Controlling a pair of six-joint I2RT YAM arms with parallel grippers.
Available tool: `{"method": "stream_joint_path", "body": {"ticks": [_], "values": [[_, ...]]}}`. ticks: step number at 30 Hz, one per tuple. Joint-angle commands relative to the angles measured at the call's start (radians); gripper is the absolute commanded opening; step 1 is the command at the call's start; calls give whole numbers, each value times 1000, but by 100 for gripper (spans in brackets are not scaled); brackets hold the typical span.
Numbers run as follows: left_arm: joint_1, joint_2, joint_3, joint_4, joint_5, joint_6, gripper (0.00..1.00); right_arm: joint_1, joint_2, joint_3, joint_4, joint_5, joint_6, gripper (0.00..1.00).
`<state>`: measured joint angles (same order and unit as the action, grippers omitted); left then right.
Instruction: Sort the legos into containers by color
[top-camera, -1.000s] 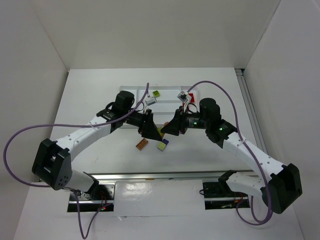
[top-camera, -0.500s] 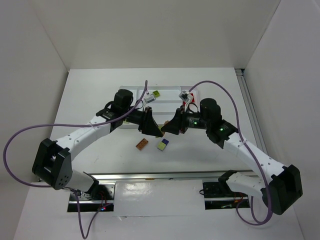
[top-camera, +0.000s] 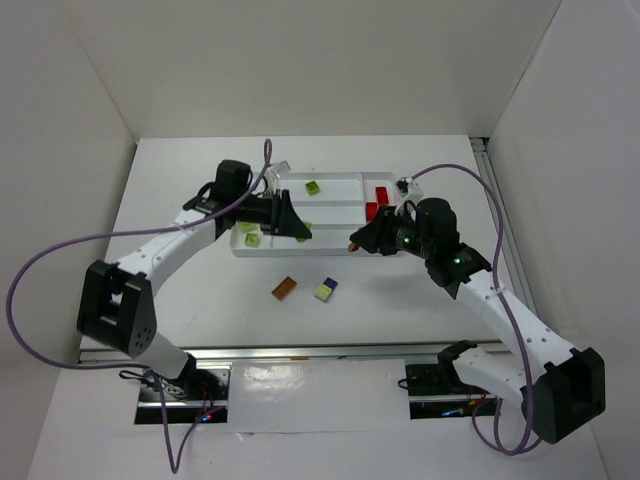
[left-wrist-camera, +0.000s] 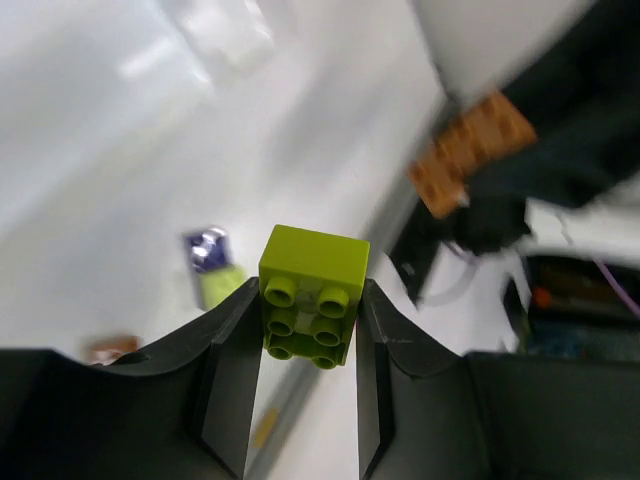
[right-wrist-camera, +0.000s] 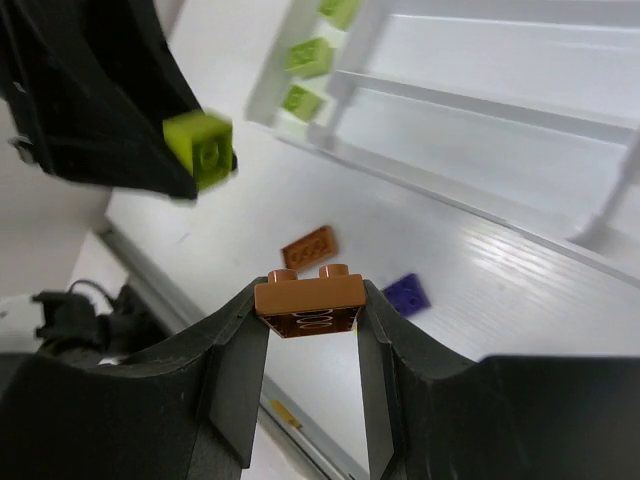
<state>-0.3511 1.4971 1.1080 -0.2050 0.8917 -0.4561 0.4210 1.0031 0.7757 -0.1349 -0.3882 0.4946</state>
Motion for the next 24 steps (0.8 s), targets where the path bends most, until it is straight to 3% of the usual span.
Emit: {"method": "stream_joint_path", "body": {"ticks": [1,6,14,24], "values": [[14,125,203,-129,-309,-107,0,-4,25,31,-38,187,27,18],[14,353,425,-182,-636,-226,0,-4,25,40,-52,242,29,18],[24,652,708,-232,-793,-277,0,5,57,13,-14,268,9,19],[24,828,907,-257,-855,-297,0,15,413,145,247,292,35,19]]}}
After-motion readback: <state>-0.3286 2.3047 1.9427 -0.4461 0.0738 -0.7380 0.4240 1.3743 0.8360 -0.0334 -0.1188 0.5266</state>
